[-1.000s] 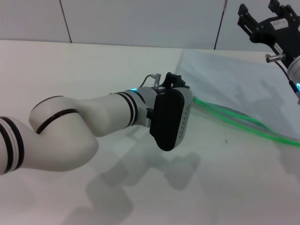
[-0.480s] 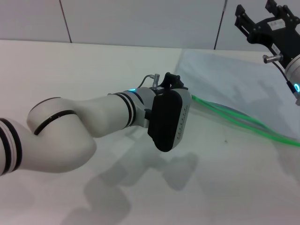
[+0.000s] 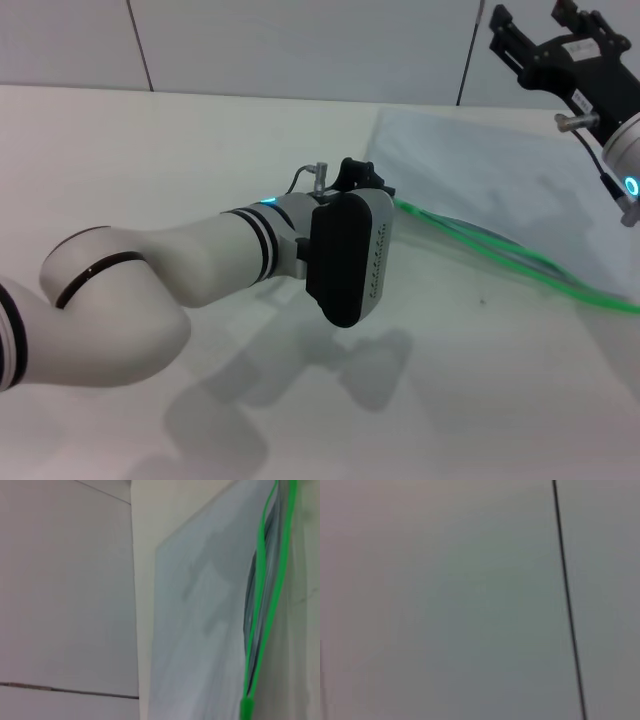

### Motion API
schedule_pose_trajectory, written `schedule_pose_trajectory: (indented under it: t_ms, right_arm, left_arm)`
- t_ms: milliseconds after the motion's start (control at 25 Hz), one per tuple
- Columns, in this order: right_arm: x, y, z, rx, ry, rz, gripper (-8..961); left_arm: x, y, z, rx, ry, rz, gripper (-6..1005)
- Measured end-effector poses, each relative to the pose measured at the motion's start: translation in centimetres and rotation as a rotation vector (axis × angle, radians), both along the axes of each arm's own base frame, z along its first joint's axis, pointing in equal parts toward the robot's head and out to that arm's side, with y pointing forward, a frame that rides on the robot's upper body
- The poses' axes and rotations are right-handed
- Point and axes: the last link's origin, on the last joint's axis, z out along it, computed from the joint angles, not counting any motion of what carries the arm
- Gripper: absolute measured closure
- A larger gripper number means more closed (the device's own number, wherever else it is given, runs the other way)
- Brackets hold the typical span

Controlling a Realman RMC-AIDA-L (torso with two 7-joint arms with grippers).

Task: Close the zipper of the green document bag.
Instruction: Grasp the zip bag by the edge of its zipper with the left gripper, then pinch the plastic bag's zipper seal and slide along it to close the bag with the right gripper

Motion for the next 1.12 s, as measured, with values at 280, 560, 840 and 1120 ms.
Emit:
schedule_pose_trajectory:
  t_ms: [280, 560, 840, 1120]
  right_arm:
    - [-0.5, -0.6, 0.9, -0.091, 0.075, 0.084, 167]
    - [-0.5, -1.1, 1.8, -0.212, 0.061, 0.195, 168]
    - [0.1, -1.1, 1.7, -0.283, -0.086, 0.235, 177]
    - [0.5, -1.2, 0.9, -0.295, -0.266, 0.26, 189]
  left_arm:
    - [0.5, -0.4, 0.4, 0.01, -0.062, 0.024, 972]
    - [1.4, -0.5, 0.9, 0.022, -0.127, 0.037, 973]
    - [1.6, -0.6, 1.0, 0.022, -0.152, 0.052, 974]
    - [2.3, -0.6, 1.4, 0.019, -0.205, 0.093, 974]
